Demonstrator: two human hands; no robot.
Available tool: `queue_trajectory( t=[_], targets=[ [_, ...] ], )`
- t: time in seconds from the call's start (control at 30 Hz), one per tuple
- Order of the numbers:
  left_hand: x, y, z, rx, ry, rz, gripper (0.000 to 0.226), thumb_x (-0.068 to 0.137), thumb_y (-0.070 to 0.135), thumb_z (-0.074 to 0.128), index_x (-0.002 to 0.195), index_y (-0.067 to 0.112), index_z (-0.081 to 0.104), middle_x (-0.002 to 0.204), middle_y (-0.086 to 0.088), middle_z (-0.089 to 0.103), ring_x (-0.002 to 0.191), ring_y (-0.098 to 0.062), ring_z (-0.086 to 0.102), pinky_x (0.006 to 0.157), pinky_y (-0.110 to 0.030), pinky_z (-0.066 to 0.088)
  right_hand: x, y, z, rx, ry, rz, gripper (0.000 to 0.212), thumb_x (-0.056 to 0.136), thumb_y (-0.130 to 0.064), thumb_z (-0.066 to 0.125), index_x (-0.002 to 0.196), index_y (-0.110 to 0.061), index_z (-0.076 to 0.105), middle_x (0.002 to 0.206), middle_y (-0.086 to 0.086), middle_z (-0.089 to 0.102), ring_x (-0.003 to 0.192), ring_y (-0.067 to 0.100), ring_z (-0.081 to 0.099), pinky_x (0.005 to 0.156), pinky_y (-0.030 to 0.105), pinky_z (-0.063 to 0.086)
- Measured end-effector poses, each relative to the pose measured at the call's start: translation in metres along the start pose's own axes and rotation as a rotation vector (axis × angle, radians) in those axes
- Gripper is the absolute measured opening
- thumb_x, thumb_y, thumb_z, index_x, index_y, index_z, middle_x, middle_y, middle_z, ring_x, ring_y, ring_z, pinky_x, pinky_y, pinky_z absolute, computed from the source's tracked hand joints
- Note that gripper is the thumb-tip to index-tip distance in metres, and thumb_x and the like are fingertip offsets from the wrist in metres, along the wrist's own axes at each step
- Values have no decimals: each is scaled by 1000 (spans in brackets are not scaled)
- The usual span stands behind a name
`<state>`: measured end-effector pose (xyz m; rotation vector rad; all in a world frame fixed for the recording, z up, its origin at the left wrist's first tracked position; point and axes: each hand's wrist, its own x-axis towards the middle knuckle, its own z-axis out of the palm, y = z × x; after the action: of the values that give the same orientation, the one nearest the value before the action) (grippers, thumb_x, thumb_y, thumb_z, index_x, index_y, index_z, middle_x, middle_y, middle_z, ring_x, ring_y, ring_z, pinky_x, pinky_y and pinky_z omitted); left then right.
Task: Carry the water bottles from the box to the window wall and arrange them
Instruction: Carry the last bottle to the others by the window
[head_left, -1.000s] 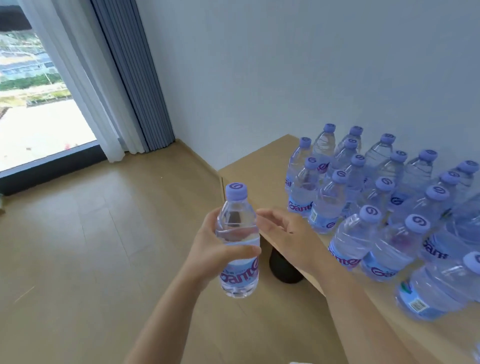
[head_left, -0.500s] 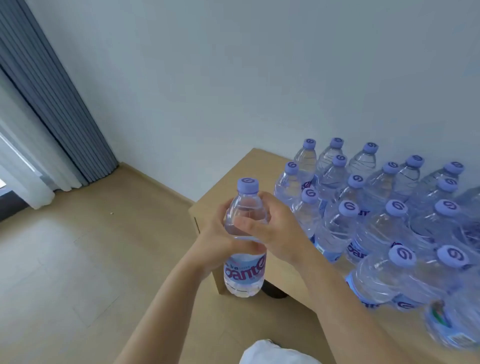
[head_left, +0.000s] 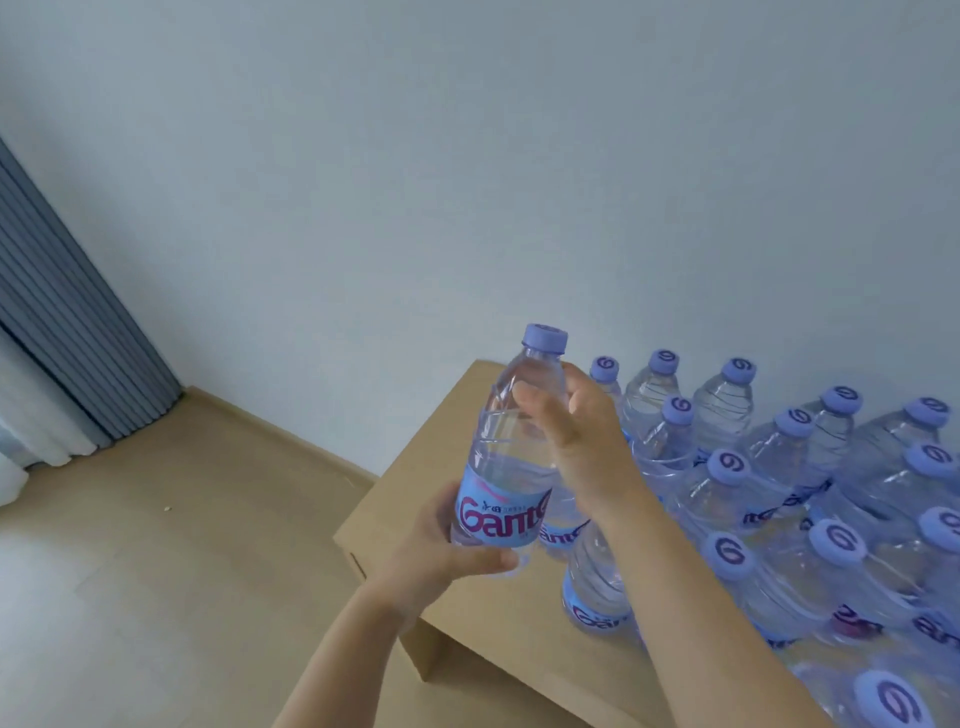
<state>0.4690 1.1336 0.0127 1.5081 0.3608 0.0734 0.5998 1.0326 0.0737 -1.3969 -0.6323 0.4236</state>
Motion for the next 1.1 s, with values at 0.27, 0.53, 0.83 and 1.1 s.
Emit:
queue_trajectory(
  t=[0.27,0.53,0.83,1.1],
  targets=[
    [45,-6,-12,-35,-10,61,61,50,22,82,107,9,65,100,-11,72,93,-24,67,77,-27,53,46,0,-17,-91,-105,139,37,86,-29,64,116,-7,58,110,9,67,103,21,65,100,43,46],
    [86,-8,-40,-83,-150,2,66,50,19,81,111,2,63,99,-15,70,90,-26,66,76,-31,52,84,11,-21,-216,-106,266,55,66,-53,71,113,-29,54,111,-9,61,99,8,63,82,30,53],
    [136,-14,-71,-180,-259,-92,55,54,13,81,106,7,66,96,-13,71,85,-24,68,72,-28,54,136,22,-15,-331,-33,422,59,73,-48,71,122,-20,53,112,-2,55,88,12,55,71,30,52],
    [172,-30,-91,-290,-210,-192,71,51,8,82,118,1,57,100,-17,70,88,-28,68,72,-30,53,164,45,-4,-354,-71,366,33,77,-36,74,104,-21,64,99,-7,68,92,10,65,70,25,52]
  ],
)
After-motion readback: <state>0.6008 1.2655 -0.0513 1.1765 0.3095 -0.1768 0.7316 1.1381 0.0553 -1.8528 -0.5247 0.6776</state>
